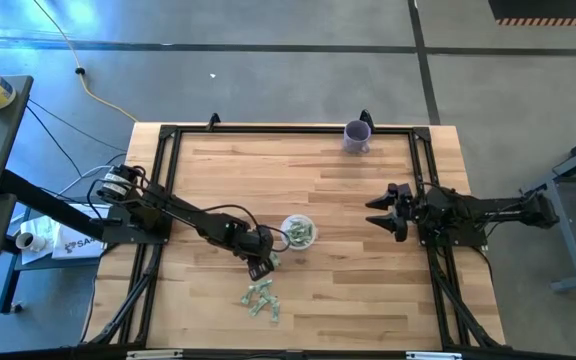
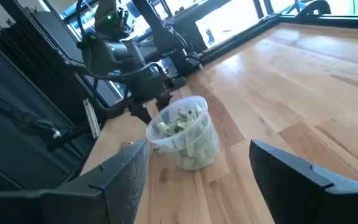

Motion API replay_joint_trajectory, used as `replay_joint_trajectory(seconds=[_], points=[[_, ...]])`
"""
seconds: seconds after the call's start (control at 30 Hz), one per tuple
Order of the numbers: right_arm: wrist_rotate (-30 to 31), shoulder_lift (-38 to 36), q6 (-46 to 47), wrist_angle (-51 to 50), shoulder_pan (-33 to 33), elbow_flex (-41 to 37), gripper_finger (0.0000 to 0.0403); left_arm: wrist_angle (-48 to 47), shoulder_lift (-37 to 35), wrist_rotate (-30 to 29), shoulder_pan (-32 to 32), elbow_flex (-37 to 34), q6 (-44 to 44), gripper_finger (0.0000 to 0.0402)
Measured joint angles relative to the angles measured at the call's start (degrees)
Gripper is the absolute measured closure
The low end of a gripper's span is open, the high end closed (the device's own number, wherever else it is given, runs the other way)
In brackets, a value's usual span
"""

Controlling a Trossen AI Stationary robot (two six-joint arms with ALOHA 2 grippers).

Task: Pick and place Stevia / Truvia into bins
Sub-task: Put the stevia packet into the bin

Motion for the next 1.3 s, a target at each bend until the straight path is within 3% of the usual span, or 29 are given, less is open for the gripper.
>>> replay_joint_trajectory(seconds=[0.17, 0.4, 0.6, 0.73, 1.1, 1.2, 1.3], points=[[0.0, 0.0, 0.0, -0.1, 0.0, 0.0, 0.0132, 0.4, 0.0, -3.6, -0.8, 0.0, 5.9, 0.0250], [0.0, 0.0, 0.0, -0.2, 0.0, 0.0, 0.0132, -0.5, -0.6, -13.5, -6.2, 2.7, 33.0, 0.0250], [-0.1, 0.0, 0.0, -0.3, 0.0, 0.0, 0.0132, 0.1, -0.6, -13.4, -8.2, 6.8, 49.5, 0.0250], [-0.1, 0.0, 0.0, -0.3, 0.0, 0.0, 0.0132, 1.2, -0.2, -10.7, -7.2, 7.1, 54.9, 0.0244], [-0.1, 0.0, 0.0, -0.3, 0.0, 0.0, 0.0132, 0.3, 4.6, -7.2, -1.9, 7.1, 63.4, 0.0161], [-0.1, 0.0, 0.0, -0.3, 0.0, 0.0, 0.0132, -1.7, 5.0, -3.0, -0.2, 7.1, 63.0, 0.0180], [-0.1, 0.0, 0.0, -0.3, 0.0, -0.1, 0.0132, -4.5, 5.0, -1.5, 0.9, 7.0, 61.2, 0.0235]])
